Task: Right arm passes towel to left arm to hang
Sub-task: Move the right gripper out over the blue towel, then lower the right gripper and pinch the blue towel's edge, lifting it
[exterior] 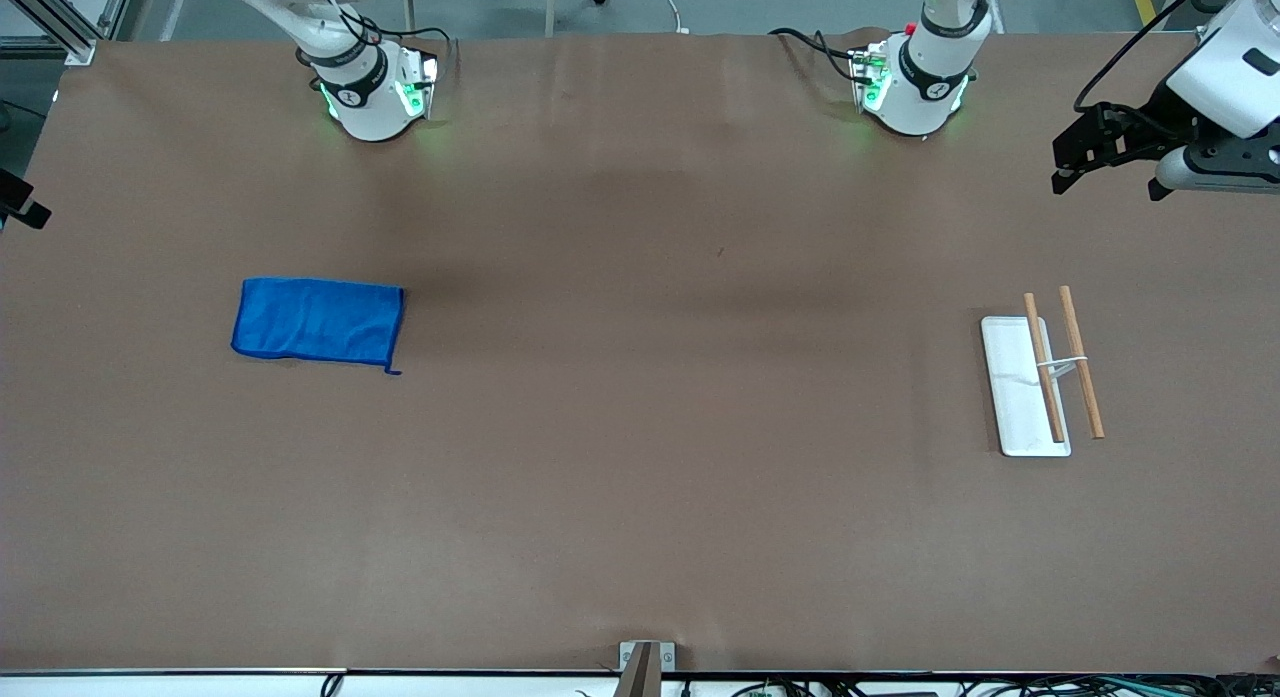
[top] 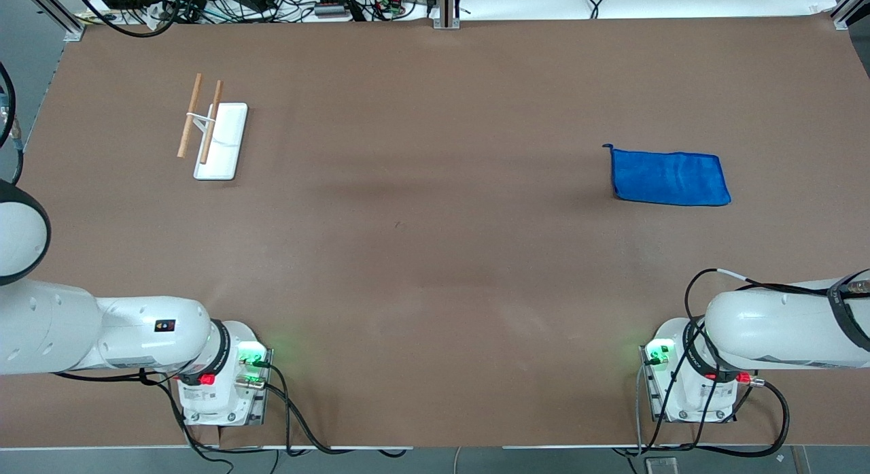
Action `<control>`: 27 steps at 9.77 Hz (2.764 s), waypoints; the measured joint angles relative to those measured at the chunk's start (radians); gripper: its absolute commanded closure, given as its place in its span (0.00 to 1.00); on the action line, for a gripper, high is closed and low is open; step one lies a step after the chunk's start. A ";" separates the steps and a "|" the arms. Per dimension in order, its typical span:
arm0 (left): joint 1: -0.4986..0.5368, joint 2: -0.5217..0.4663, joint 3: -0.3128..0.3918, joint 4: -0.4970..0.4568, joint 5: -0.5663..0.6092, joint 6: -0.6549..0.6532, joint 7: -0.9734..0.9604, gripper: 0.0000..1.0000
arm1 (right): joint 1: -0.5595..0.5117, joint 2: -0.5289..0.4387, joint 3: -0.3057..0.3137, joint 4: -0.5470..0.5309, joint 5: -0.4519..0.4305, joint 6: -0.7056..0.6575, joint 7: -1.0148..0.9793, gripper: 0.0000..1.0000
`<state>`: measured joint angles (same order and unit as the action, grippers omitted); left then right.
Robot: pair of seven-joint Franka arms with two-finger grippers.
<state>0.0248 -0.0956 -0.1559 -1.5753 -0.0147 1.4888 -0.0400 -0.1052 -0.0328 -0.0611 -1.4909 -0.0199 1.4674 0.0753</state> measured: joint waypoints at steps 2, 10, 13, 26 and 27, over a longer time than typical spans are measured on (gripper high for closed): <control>0.000 0.000 0.000 0.001 0.004 0.000 0.000 0.00 | 0.000 0.000 0.000 0.000 0.000 0.000 0.000 0.00; 0.003 0.001 0.001 0.004 0.004 0.001 0.001 0.00 | 0.000 0.070 0.000 -0.283 -0.003 0.242 -0.118 0.00; -0.001 0.002 0.000 0.004 0.004 0.001 0.001 0.00 | 0.002 0.084 0.001 -0.632 -0.005 0.666 -0.125 0.00; -0.004 0.004 -0.004 0.004 0.004 0.001 0.002 0.00 | -0.018 0.332 -0.007 -1.025 -0.064 1.418 -0.161 1.00; -0.004 0.004 -0.004 0.004 0.004 0.001 0.002 0.00 | -0.018 0.329 -0.007 -1.025 -0.064 1.417 -0.159 1.00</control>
<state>0.0204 -0.0915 -0.1602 -1.5714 -0.0103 1.4894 -0.0376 -0.1237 0.2959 -0.0676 -2.5161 -0.0835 2.8842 -0.0838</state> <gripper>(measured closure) 0.000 0.604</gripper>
